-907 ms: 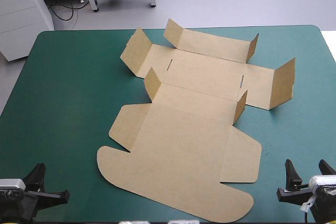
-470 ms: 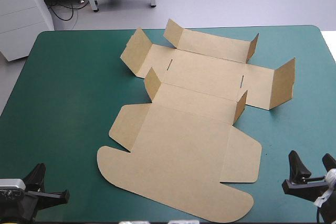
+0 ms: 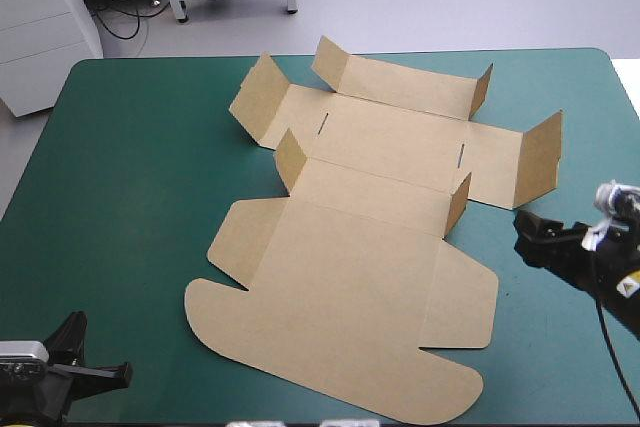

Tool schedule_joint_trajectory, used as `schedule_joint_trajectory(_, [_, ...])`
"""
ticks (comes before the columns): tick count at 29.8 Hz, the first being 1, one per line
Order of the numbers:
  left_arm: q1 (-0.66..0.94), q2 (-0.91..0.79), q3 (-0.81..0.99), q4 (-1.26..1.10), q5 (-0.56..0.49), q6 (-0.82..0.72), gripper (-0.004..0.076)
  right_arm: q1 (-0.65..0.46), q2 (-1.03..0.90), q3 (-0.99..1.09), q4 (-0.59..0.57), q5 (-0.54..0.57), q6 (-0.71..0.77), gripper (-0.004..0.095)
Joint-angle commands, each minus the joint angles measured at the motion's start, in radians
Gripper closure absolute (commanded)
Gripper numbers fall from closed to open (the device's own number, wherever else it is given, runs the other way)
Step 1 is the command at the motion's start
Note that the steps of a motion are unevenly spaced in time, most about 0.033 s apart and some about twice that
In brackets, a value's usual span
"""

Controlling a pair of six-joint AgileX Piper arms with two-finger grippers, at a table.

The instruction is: Fold the box

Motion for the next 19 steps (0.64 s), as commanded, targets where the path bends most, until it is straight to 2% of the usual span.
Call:
schedule_joint_trajectory(1, [-0.005,-0.015,-0.021,-0.002,-0.076,-0.011,0.0756,0.003,0.152,-0.123,0.062,-0.006,-0.01,0.0195])
schedule_joint_trajectory(8, [-0.005,-0.015,-0.021,-0.002,-0.076,-0.011,0.0756,0.003,0.412,-0.28,0.183,0.068,-0.059,0.0195])
schedule_joint_trajectory(19, [-0.005,-0.015,-0.021,-0.002,-0.076,-0.011,0.0756,0.003,0.705,-0.389,0.227,0.095,-0.058,0.0197])
